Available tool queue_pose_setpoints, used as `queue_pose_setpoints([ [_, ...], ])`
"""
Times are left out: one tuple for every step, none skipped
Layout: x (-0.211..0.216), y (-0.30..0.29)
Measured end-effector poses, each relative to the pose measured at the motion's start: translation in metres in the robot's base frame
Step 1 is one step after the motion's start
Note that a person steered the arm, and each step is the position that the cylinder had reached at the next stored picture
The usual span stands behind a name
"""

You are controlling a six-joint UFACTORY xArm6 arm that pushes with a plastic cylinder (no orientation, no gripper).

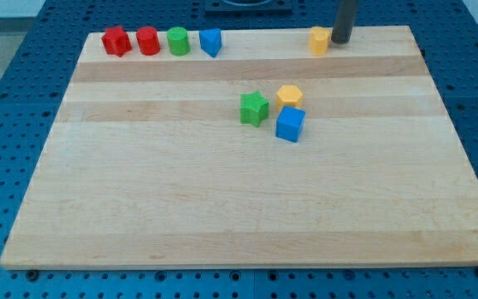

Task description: Move the yellow heart towards yellow hexagon

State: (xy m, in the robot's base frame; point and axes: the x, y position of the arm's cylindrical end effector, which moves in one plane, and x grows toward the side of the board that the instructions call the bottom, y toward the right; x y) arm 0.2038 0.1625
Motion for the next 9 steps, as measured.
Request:
queue_pose_setpoints([
  [-0.012,-0.024],
  [-0.006,-0.037],
  [0.000,-0.035],
  [0.005,-0.019],
  [0.015,-0.018],
  [0.016,-0.040],
  [0.018,-0.061],
  [0.027,-0.058],
  [0.033,-0.044],
])
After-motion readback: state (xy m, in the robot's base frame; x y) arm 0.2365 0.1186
